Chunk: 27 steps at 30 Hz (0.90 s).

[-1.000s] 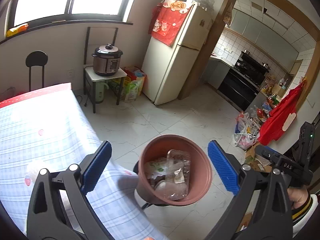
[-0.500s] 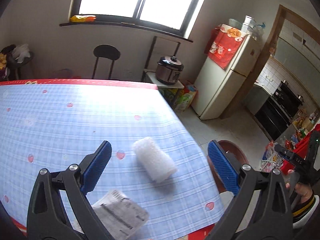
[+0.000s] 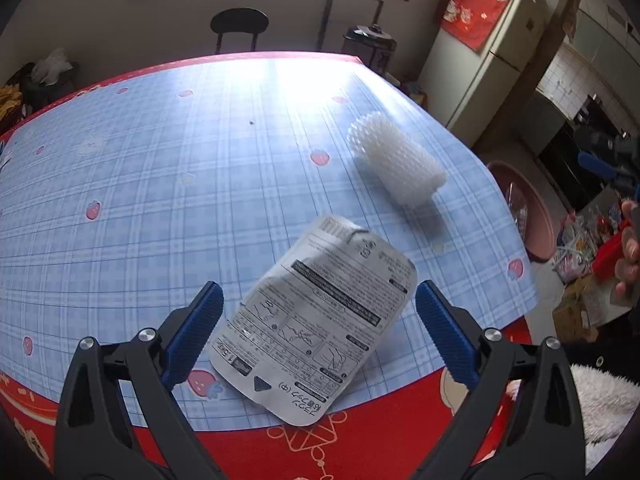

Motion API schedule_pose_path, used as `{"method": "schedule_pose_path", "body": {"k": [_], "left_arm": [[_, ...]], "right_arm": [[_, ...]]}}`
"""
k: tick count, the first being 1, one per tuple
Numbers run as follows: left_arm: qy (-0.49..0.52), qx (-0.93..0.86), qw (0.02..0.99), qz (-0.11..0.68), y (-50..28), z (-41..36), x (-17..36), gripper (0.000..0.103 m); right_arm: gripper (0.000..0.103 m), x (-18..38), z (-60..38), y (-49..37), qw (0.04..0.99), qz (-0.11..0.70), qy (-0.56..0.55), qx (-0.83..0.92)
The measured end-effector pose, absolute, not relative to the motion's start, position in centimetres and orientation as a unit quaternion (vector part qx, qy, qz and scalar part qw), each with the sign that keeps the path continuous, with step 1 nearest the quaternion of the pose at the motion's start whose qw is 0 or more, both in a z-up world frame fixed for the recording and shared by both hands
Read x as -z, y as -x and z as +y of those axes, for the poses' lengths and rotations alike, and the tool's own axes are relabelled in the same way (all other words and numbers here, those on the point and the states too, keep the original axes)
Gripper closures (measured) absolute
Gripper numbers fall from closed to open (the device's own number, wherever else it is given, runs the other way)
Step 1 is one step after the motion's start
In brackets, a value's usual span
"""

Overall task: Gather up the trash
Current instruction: 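Return to the table and grasp the printed paper card with the left tool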

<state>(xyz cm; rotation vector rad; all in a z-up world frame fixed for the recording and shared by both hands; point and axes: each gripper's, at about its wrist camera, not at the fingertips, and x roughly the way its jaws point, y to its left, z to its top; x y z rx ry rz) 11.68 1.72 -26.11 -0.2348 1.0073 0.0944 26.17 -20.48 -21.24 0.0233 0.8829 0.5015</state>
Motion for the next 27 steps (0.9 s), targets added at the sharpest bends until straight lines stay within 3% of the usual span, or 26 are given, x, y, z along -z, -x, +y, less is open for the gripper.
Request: {"method": "schedule_pose_path", "body": {"k": [12,27], "left_arm": [[-0.045,-0.030,0.866,0.498,-13.7,-3.5,32.2,0.008],[-0.087,-0.044,0.860,0.501,-14.8,-2.2,33.6,0.007]], "right_arm": [[0.005,22.0,-19.7,-25.9,0.868,0.448,0.016,-0.214],[0.005,23.6,-19.0,-26.2,0.858,0.475,0.006,-0.198]]}}
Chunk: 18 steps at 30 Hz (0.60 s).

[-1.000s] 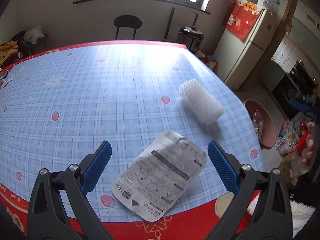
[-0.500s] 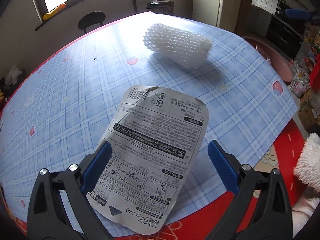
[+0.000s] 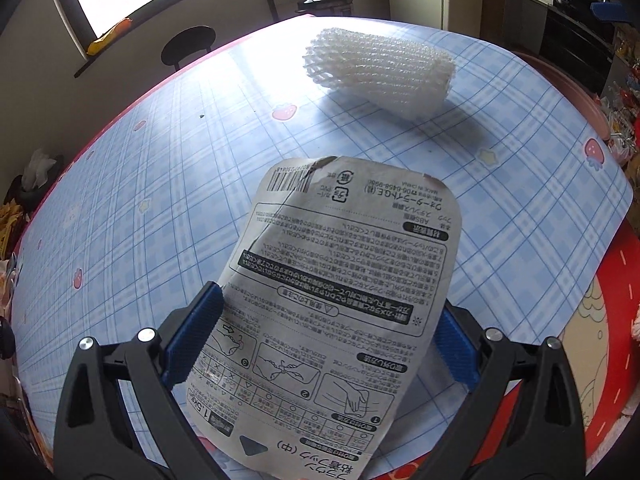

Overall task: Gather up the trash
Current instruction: 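Return to the table and grasp the printed paper card with the left tool, then grasp the white foam net with the right tool while the left tool holds the card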

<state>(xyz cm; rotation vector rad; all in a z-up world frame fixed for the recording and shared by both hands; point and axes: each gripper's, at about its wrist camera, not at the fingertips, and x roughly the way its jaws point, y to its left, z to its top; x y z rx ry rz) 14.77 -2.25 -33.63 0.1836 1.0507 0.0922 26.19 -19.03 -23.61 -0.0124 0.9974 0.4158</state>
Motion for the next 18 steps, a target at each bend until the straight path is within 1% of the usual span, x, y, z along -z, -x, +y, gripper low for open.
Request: {"method": "schedule_pose_path", "body": {"k": [4,5,7,9,10,12,13,14,15,18], "left_arm": [[-0.082,-0.050,0.860,0.501,-14.7,-1.2,33.6,0.007],[-0.077,-0.050,0.861,0.501,-14.6,-0.7,33.6,0.009],[-0.061,-0.046,0.865,0.496,-14.4,0.1,33.2,0.016],[-0.043,-0.036,0.871,0.488,-14.0,0.9,32.5,0.030],[-0.033,-0.029,0.875,0.482,-13.8,1.3,32.0,0.035],[-0.013,-0.018,0.881,0.473,-13.4,2.1,31.0,0.052],[-0.003,-0.016,0.884,0.467,-13.2,2.6,30.4,0.056],[0.008,-0.015,0.887,0.462,-13.0,3.1,29.8,0.063],[0.021,-0.016,0.890,0.455,-13.0,3.7,29.2,0.068],[0.085,-0.027,0.895,0.437,-12.7,6.4,27.5,0.079]], "right_arm": [[0.005,24.0,-18.0,-26.3,0.853,0.482,0.007,-0.202],[0.005,24.0,-17.7,-26.3,0.852,0.482,0.008,-0.203],[0.005,24.0,-17.2,-26.4,0.851,0.483,0.010,-0.206],[0.005,24.1,-16.6,-26.5,0.849,0.485,0.012,-0.211],[0.005,24.2,-16.2,-26.5,0.847,0.486,0.013,-0.214],[0.005,24.3,-15.6,-26.6,0.843,0.488,0.014,-0.225],[0.005,24.4,-15.3,-26.6,0.841,0.490,0.016,-0.230],[0.005,24.5,-15.0,-26.6,0.839,0.491,0.019,-0.234],[0.005,24.6,-14.6,-26.6,0.837,0.492,0.022,-0.237],[0.005,25.1,-13.5,-26.8,0.832,0.496,0.029,-0.246]]}}
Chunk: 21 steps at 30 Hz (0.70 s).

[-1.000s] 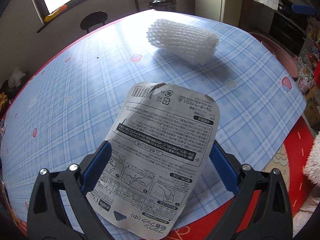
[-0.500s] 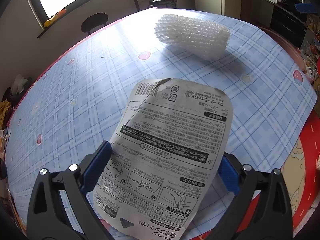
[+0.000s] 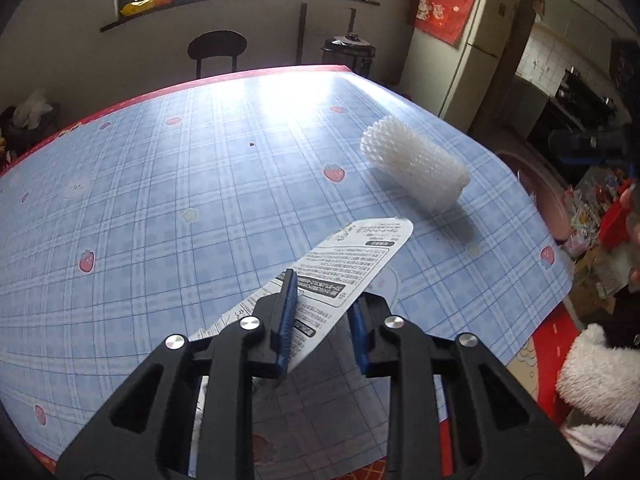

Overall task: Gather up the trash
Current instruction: 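Grasp the white foam net with the right tool while the left tool holds the card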

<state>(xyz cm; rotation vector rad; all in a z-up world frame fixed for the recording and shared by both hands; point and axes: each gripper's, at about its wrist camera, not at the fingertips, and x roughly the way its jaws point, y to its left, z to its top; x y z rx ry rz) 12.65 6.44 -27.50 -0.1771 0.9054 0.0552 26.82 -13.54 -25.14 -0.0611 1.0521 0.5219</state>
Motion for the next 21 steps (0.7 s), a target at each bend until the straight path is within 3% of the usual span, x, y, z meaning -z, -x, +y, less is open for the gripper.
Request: {"method": "schedule_pose_path", "body": {"k": [10,15,21], "left_arm": [[0.265,-0.093,0.877,0.390,-10.2,15.6,26.2,0.085],[0.296,-0.114,0.865,0.389,-9.2,17.3,27.1,0.085],[0.300,-0.110,0.866,0.385,-8.6,17.3,27.6,0.083]], "right_arm": [[0.005,29.4,-7.7,-30.1,0.816,0.494,0.117,-0.276],[0.005,32.1,-4.4,-32.4,0.806,0.496,0.166,-0.279],[0.024,34.6,-2.5,-33.3,0.789,0.515,0.196,-0.271]]}}
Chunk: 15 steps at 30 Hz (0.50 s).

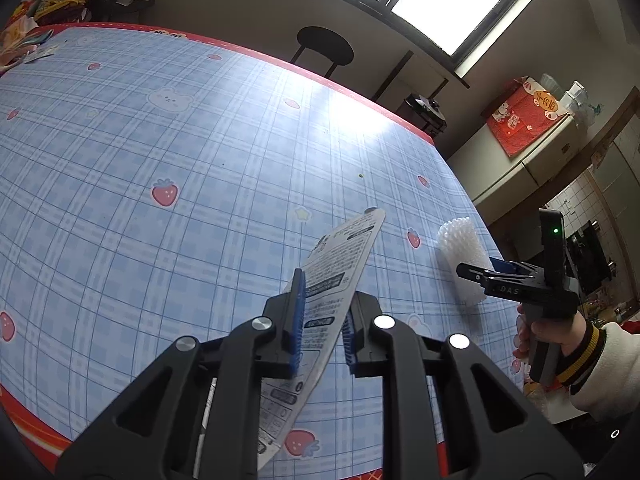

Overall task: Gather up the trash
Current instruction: 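Grasp the white foam net with the right tool while the left tool holds the card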

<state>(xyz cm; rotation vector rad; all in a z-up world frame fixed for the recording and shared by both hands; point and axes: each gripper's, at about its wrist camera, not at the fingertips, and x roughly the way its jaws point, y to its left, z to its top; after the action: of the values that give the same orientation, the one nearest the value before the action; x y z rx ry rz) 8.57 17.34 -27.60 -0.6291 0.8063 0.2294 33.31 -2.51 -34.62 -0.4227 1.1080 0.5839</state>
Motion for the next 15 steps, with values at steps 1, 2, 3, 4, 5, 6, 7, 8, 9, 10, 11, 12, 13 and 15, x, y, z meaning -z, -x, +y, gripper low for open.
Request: {"method": "schedule_pose_path", "body": {"k": [1,2,3,4,5,6,7,8,9,10,11,12,13,15], "left_arm": [[0.300,-0.109,0.866,0.385,-8.5,17.2,27.7,0.083],[0.300,-0.108,0.866,0.385,-8.4,17.2,27.7,0.083],[0.300,-0.108,0.866,0.385,-8.4,17.2,27.7,0.083],[0.300,-0.107,0.866,0.386,-8.4,17.3,27.7,0.083],[0.301,-0.107,0.866,0.386,-8.4,17.3,27.6,0.084],[0.302,-0.106,0.866,0.385,-8.4,17.2,27.6,0.084],[0.302,-0.106,0.865,0.386,-8.3,17.2,27.6,0.084],[0.302,-0.105,0.866,0.385,-8.3,17.2,27.6,0.085],[0.304,-0.102,0.866,0.384,-8.2,17.3,27.5,0.087],[0.305,-0.098,0.867,0.382,-8.2,17.2,27.3,0.087],[0.305,-0.093,0.869,0.379,-8.1,17.1,27.0,0.087],[0.302,-0.090,0.871,0.377,-8.0,16.9,26.6,0.087],[0.299,-0.086,0.874,0.374,-8.0,16.6,26.2,0.087],[0.295,-0.077,0.878,0.368,-7.9,16.1,25.2,0.087]], "right_arm": [[0.030,34.8,-2.4,-33.2,0.787,0.518,0.196,-0.271],[0.033,34.9,-2.4,-33.2,0.786,0.521,0.194,-0.272],[0.036,34.9,-2.4,-33.1,0.786,0.522,0.190,-0.271],[0.041,34.9,-2.5,-33.0,0.788,0.522,0.184,-0.272],[0.045,34.8,-2.7,-32.9,0.789,0.521,0.178,-0.272],[0.051,34.6,-3.0,-32.9,0.791,0.521,0.171,-0.272],[0.058,34.3,-3.2,-32.7,0.793,0.519,0.163,-0.275],[0.062,33.9,-3.4,-32.4,0.796,0.515,0.156,-0.277],[0.065,33.5,-3.7,-32.1,0.798,0.512,0.150,-0.280],[0.067,33.1,-3.9,-31.7,0.800,0.509,0.142,-0.285],[0.067,32.7,-4.3,-31.4,0.803,0.504,0.133,-0.289],[0.068,32.3,-4.7,-31.0,0.807,0.499,0.125,-0.291],[0.068,31.9,-5.1,-30.5,0.810,0.495,0.115,-0.294],[0.068,31.0,-6.2,-29.6,0.814,0.490,0.084,-0.299]]}}
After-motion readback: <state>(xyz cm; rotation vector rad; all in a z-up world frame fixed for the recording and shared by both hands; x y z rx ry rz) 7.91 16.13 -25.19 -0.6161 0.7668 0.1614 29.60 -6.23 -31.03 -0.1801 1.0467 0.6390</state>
